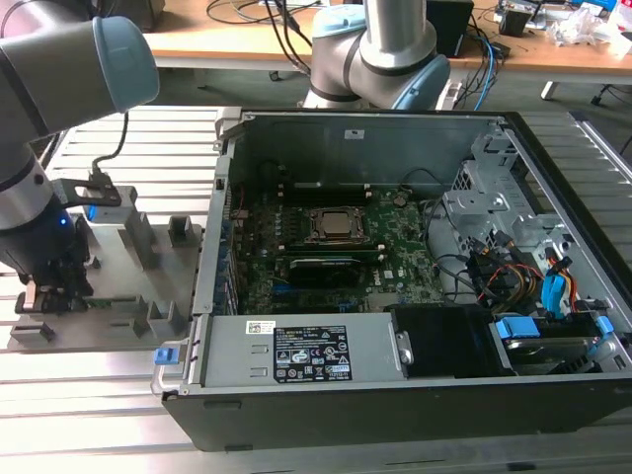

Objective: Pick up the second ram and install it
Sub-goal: 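Pick up the second ram and move it above second insertion slot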

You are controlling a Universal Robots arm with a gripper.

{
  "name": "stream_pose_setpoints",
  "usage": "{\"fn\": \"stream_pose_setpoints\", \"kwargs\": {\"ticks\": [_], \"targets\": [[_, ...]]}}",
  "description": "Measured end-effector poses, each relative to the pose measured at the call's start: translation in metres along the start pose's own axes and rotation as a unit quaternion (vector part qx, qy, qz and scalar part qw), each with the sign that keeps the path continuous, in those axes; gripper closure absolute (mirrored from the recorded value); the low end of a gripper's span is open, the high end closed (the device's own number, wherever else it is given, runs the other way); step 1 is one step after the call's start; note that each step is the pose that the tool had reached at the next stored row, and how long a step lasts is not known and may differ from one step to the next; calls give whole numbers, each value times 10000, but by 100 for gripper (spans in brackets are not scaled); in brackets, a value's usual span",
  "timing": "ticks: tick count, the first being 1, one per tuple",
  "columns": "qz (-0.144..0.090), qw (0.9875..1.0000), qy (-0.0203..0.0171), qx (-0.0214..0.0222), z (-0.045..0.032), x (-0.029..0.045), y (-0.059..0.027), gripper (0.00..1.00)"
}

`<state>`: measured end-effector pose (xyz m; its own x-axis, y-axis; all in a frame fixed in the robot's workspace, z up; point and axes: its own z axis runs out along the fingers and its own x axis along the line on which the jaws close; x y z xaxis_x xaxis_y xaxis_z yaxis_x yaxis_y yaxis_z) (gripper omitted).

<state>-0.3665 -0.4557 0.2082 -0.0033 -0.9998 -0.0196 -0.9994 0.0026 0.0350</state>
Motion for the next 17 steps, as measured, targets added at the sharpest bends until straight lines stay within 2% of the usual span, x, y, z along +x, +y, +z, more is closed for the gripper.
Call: {"fn": "stream_pose_setpoints", "kwargs": {"ticks": [9, 15, 16, 17], "targets": [[15, 10000, -21, 1, 90, 1, -30, 70], [32, 10000, -21, 1, 101, 2, -32, 71], [33, 10000, -21, 1, 101, 2, -32, 86], [35, 10000, -21, 1, 101, 2, -32, 86]]}}
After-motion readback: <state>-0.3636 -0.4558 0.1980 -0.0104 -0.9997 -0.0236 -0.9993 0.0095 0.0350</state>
